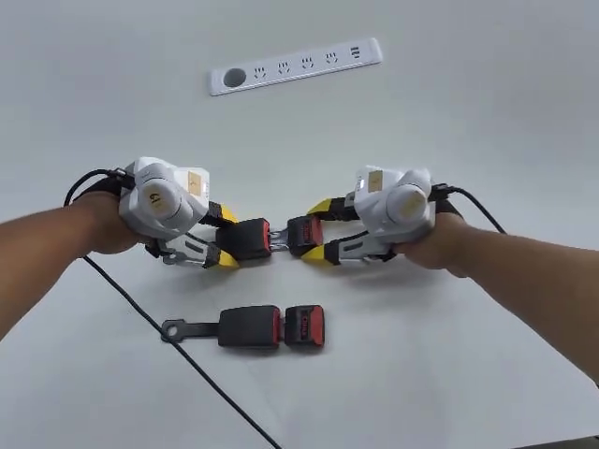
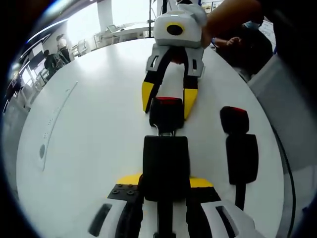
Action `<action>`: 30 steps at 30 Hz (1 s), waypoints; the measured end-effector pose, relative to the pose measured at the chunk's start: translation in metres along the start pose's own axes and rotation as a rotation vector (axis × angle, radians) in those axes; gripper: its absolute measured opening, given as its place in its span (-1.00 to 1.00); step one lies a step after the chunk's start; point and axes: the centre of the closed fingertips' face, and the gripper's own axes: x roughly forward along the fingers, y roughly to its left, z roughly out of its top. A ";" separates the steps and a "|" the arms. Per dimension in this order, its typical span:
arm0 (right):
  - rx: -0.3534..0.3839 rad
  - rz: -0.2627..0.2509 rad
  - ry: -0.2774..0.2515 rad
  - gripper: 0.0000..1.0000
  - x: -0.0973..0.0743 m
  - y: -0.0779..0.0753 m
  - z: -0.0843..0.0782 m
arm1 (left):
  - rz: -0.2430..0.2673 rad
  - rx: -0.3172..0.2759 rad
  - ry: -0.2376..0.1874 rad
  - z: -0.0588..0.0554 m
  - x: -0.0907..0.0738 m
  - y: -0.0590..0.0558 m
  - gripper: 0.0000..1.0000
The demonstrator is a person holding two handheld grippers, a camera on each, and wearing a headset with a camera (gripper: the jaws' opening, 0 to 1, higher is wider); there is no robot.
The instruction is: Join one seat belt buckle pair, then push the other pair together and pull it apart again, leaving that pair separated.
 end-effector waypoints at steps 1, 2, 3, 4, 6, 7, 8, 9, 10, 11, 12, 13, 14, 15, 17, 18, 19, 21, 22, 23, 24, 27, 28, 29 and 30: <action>0.006 0.001 -0.001 -0.31 -0.001 -0.001 -0.001 | -0.001 -0.001 0.000 0.000 0.000 0.000 -0.33; 0.012 0.003 -0.002 -0.31 -0.001 -0.001 -0.001 | -0.001 0.004 0.002 0.000 -0.001 0.000 -0.33; 0.010 0.004 0.001 -0.31 -0.001 -0.001 -0.001 | -0.001 0.009 0.005 0.000 -0.001 0.000 -0.33; 0.011 0.005 0.006 -0.31 0.000 -0.001 -0.001 | -0.002 0.013 0.009 0.000 -0.001 0.000 -0.33; 0.011 0.005 0.013 -0.31 0.001 -0.001 0.000 | -0.003 0.020 0.018 0.000 -0.001 0.001 -0.33; 0.017 0.004 0.014 -0.31 0.002 0.000 0.000 | -0.005 0.025 0.025 0.000 -0.001 0.001 -0.33; 0.026 0.001 0.015 -0.31 0.004 0.000 0.000 | -0.005 0.026 0.029 -0.001 -0.001 0.001 -0.33; 0.028 -0.001 0.016 -0.31 0.004 0.000 0.000 | -0.005 0.026 0.030 -0.001 -0.001 0.001 -0.33; 0.030 -0.004 0.017 -0.31 0.005 0.000 0.000 | -0.005 0.027 0.030 -0.001 -0.001 0.001 -0.33; 0.035 -0.007 0.018 -0.31 0.007 0.000 0.001 | -0.006 0.032 0.030 -0.001 -0.001 0.002 -0.33; 0.037 -0.008 0.017 -0.32 0.009 0.001 0.003 | -0.006 0.032 0.031 -0.001 -0.001 0.002 -0.33; 0.035 -0.013 0.024 -0.32 0.013 0.002 0.005 | -0.007 0.043 0.035 -0.001 -0.001 0.002 -0.33; 0.038 -0.015 0.029 -0.32 0.016 0.003 0.006 | -0.008 0.052 0.040 -0.001 -0.001 0.002 -0.33; 0.038 -0.018 0.035 -0.32 0.020 0.003 0.008 | -0.008 0.049 0.041 -0.002 0.000 0.002 -0.33; 0.041 -0.019 0.045 -0.32 0.020 0.002 0.009 | -0.007 0.044 0.036 -0.002 -0.001 0.003 -0.33; 0.053 -0.017 0.046 -0.32 0.019 0.002 0.008 | -0.007 0.039 0.033 -0.002 -0.001 0.003 -0.33; 0.053 -0.016 0.051 -0.32 0.020 0.002 0.009 | -0.007 0.041 0.035 -0.002 -0.001 0.003 -0.33; 0.061 -0.022 0.055 -0.32 0.021 0.003 0.009 | -0.006 0.045 0.043 -0.002 -0.001 0.003 -0.33; 0.065 -0.029 0.055 -0.32 0.021 0.003 0.009 | -0.006 0.044 0.044 -0.003 -0.001 0.003 -0.33; 0.069 -0.034 0.056 -0.32 0.021 0.004 0.009 | -0.005 0.040 0.041 -0.003 0.000 0.003 -0.34; 0.070 -0.039 0.059 -0.32 0.022 0.004 0.009 | -0.005 0.039 0.040 -0.003 0.000 0.004 -0.34; 0.068 -0.050 0.068 -0.32 0.022 0.004 0.010 | -0.005 0.040 0.042 -0.003 0.000 0.004 -0.34; 0.068 -0.054 0.074 -0.32 0.023 0.004 0.010 | -0.005 0.041 0.044 -0.003 0.000 0.004 -0.34; 0.067 -0.056 0.077 -0.32 0.023 0.004 0.010 | -0.005 0.041 0.046 -0.003 0.000 0.003 -0.34; 0.067 -0.058 0.079 -0.32 0.023 0.003 0.010 | -0.004 0.039 0.048 -0.003 0.000 0.004 -0.33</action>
